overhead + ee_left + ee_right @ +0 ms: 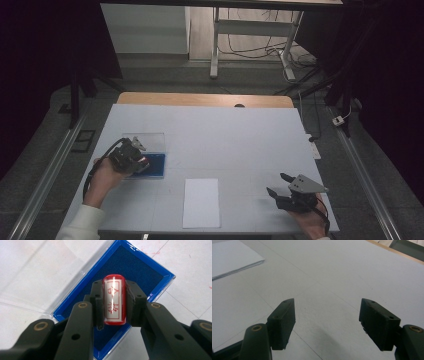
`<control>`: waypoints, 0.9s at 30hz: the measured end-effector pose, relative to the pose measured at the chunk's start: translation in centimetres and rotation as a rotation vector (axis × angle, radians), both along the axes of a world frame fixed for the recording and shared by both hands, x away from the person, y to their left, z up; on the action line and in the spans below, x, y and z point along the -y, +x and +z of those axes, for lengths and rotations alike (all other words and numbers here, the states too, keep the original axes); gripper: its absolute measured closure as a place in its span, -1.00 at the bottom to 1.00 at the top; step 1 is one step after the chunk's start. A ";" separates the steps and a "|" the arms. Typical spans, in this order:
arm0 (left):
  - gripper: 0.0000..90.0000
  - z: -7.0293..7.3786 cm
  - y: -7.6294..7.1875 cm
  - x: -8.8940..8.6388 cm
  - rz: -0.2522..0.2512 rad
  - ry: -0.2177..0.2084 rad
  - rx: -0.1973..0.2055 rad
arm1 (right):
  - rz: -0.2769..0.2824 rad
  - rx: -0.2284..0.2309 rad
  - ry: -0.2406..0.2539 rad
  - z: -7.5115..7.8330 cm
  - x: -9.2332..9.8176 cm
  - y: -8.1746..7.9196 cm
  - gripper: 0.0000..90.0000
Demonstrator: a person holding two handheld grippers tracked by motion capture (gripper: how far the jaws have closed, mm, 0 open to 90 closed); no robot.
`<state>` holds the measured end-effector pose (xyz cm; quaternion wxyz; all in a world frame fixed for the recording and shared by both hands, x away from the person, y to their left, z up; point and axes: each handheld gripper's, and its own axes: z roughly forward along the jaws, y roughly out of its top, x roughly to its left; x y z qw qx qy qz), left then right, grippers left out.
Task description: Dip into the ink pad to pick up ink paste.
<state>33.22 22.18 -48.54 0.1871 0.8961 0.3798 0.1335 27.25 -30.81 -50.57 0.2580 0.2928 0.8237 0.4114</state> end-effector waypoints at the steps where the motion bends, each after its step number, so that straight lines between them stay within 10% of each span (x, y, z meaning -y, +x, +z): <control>1: 0.58 0.0 0.0 0.0 -0.001 0.000 0.002 | 0.001 0.002 0.004 0.0 0.0 0.0 -0.36; 27: 0.58 -0.4 -0.2 -0.8 -0.013 -0.055 0.028 | 0.004 0.006 -0.002 0.1 -0.1 0.1 -0.36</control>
